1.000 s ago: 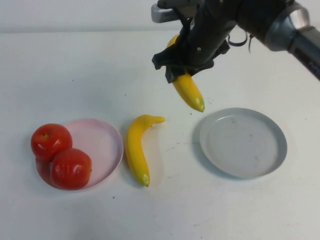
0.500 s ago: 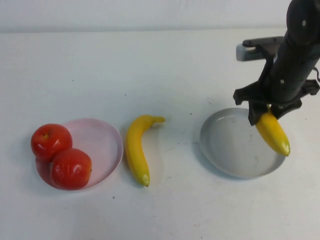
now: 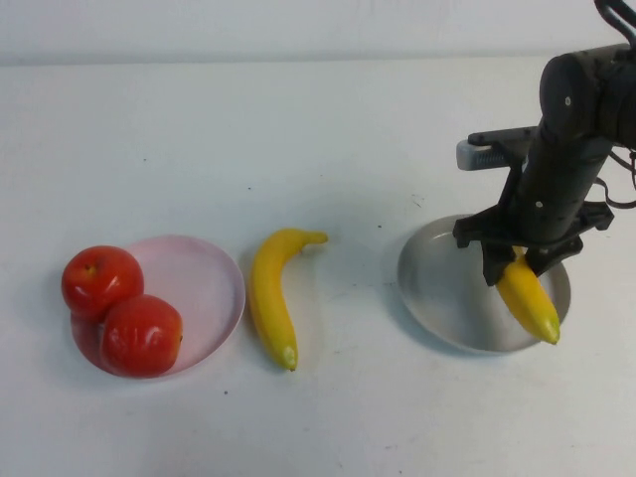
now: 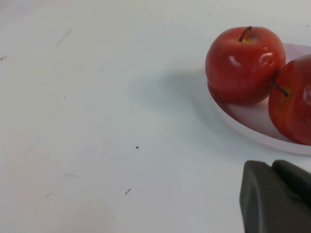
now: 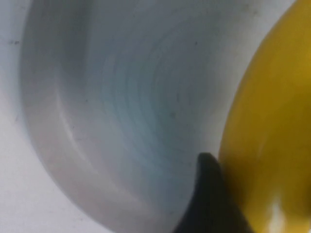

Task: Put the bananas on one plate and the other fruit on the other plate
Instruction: Put another type of fruit in the right plate

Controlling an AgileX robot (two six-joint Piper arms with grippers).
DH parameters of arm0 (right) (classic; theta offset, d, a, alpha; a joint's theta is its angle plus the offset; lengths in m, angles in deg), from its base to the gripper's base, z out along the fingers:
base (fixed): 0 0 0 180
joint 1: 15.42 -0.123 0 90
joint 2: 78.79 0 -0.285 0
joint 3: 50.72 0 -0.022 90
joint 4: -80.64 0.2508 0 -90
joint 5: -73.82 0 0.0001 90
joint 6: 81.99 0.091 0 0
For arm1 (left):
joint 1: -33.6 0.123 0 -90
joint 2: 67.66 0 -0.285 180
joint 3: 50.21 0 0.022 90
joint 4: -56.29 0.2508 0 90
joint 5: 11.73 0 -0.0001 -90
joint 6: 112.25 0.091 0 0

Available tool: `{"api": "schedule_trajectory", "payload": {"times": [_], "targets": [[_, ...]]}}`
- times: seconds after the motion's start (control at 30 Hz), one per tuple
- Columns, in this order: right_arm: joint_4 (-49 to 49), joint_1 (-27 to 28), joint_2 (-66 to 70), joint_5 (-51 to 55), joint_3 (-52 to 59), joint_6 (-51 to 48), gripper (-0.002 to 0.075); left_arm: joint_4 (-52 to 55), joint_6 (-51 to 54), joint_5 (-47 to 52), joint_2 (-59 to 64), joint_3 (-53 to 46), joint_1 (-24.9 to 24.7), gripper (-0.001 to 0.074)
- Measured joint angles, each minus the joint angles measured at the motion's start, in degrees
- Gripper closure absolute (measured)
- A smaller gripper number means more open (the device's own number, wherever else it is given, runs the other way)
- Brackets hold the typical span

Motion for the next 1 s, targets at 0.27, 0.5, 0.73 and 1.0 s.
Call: {"api": "schedule_trajectory", "payload": {"times": [0.27, 0.5, 0.73, 1.0], "targets": [[0.4, 0.0, 1.42, 1.43, -0.71, 0.0, 0.0136, 0.0, 0.0, 0.0, 0.0, 0.0, 0.0, 0.0731], [12.17, -1.22, 1.54, 2.35, -7.86, -1.87, 0.0195, 0.0, 0.0, 0.0, 0.0, 0.0, 0.0, 0.0731], [13.09, -10.76, 5.85, 2.94, -18.76, -2.8, 0.0234, 0.0, 0.0, 0.0, 0.0, 0.0, 0.0, 0.0731], [13.05, -18.46, 16.13, 3.25, -33.11, -5.14, 0.0235, 0.0, 0.0, 0.0, 0.0, 0.0, 0.0, 0.0731]]}}
